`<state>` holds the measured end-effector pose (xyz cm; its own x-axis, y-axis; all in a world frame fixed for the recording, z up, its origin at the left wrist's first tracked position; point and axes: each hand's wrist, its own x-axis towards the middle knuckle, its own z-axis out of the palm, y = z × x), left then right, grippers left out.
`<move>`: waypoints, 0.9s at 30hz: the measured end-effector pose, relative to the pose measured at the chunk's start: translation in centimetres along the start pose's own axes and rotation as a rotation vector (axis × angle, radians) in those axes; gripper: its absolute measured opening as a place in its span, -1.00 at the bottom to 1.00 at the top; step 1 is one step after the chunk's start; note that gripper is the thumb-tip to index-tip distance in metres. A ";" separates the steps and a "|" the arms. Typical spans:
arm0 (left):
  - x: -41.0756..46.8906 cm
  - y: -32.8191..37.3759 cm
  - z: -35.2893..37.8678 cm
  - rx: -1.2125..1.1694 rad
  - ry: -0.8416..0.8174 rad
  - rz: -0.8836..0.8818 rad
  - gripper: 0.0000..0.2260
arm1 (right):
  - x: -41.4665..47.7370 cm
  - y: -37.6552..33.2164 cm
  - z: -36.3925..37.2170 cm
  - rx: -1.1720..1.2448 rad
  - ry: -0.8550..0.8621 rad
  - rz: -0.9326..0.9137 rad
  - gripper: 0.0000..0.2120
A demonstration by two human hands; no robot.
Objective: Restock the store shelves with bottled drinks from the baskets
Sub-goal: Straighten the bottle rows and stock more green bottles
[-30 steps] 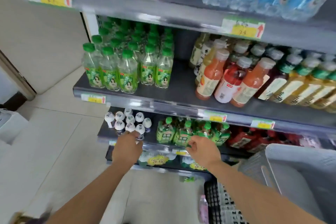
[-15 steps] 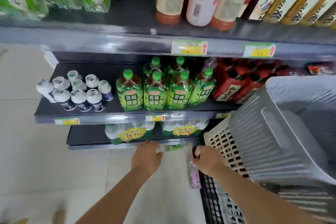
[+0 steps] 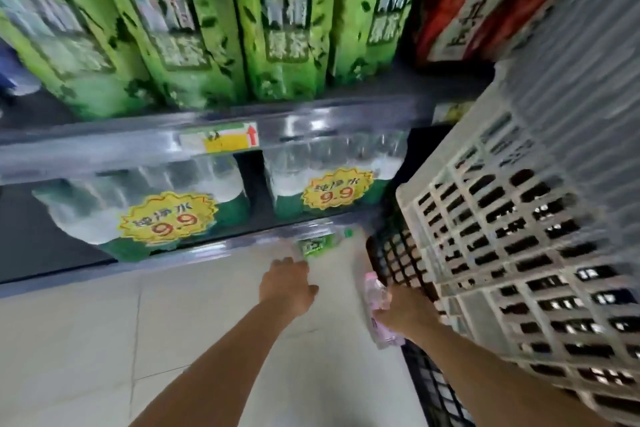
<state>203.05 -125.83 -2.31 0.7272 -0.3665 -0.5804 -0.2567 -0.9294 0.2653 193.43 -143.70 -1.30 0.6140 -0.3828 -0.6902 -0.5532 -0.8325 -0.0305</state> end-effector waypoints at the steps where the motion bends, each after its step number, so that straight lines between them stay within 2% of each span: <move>1: 1.2 -0.2 1.2 0.029 -0.014 0.007 -0.57 | 1.1 0.2 1.1 0.016 -0.010 0.003 -0.61; 8: 8.2 -1.4 6.6 0.188 -0.033 0.106 -0.41 | 7.7 1.1 6.3 0.084 -0.061 0.006 -0.53; 14: 12.3 -2.3 7.9 0.439 -0.030 0.187 -0.28 | 9.7 1.4 8.8 0.061 0.022 0.008 -0.51; 18: 12.9 -2.1 8.2 0.484 -0.053 0.195 -0.21 | 10.2 1.5 9.4 0.036 0.020 0.030 -0.43; 23: 11.0 -2.1 9.3 0.550 -0.010 0.213 -0.24 | 10.5 0.6 9.5 0.034 0.025 0.021 -0.42; 25: 10.1 -2.2 9.7 0.571 0.032 0.206 -0.35 | 10.7 0.2 9.6 0.054 0.036 -0.011 -0.41; 27: 9.1 -2.4 9.6 0.636 0.075 0.237 -0.54 | 10.9 -0.1 9.8 0.074 0.046 -0.055 -0.37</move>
<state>204.19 -127.35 -15.66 0.6414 -0.5802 -0.5019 -0.7219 -0.6780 -0.1388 194.70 -143.84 -15.87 0.6689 -0.3567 -0.6522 -0.5572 -0.8214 -0.1221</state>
